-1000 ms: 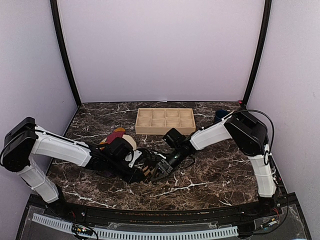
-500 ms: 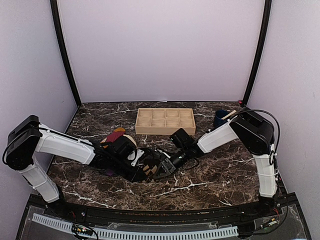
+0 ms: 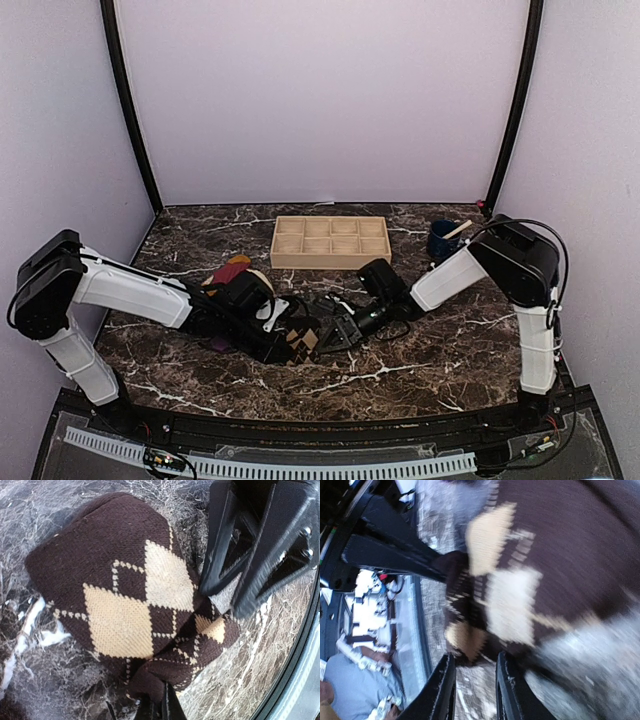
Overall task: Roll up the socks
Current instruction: Roll the sock at the center of the board.
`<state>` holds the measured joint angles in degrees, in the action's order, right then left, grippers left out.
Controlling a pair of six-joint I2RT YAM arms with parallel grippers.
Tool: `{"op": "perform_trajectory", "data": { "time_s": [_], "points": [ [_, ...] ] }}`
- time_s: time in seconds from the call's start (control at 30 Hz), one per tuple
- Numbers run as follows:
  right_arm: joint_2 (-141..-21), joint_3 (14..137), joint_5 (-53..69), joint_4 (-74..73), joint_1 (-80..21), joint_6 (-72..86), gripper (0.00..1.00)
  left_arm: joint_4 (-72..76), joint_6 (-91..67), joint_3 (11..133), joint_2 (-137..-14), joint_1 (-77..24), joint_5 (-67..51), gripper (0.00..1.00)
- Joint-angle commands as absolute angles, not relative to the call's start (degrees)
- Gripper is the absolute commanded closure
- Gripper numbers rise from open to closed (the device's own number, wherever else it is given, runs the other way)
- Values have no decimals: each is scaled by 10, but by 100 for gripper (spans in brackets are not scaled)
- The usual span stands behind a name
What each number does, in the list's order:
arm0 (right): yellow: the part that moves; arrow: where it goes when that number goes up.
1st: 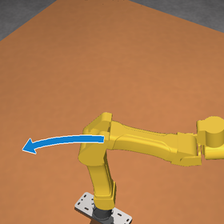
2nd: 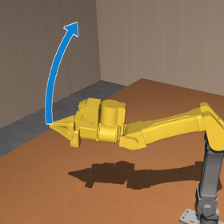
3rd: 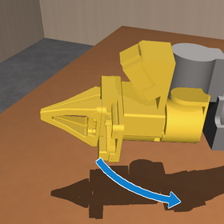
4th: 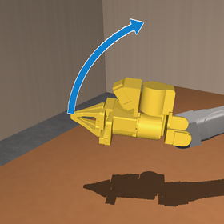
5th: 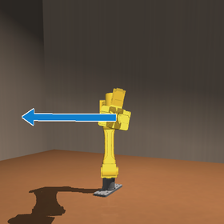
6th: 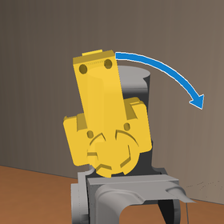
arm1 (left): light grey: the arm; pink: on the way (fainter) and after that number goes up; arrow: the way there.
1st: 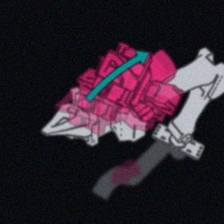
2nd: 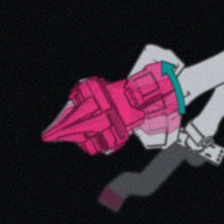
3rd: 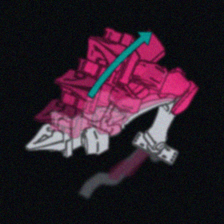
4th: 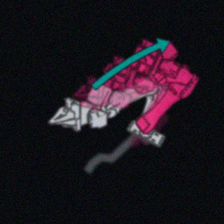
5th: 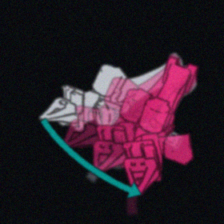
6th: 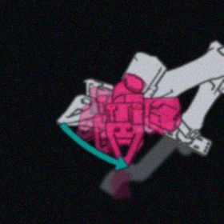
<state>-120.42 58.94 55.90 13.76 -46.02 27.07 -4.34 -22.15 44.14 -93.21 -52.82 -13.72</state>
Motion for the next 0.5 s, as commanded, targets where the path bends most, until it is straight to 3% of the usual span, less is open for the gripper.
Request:
{"op": "perform_trajectory", "data": {
  "time_s": [0.0,0.47],
  "points": [
    [-1181,551,473,145,-446,283,73,-87,-226,440,-954,-523,-146,100],
    [-1018,457,128,133,-527,113,73,-107,-222,457,-982,-489,-209,100]
  ]
}}
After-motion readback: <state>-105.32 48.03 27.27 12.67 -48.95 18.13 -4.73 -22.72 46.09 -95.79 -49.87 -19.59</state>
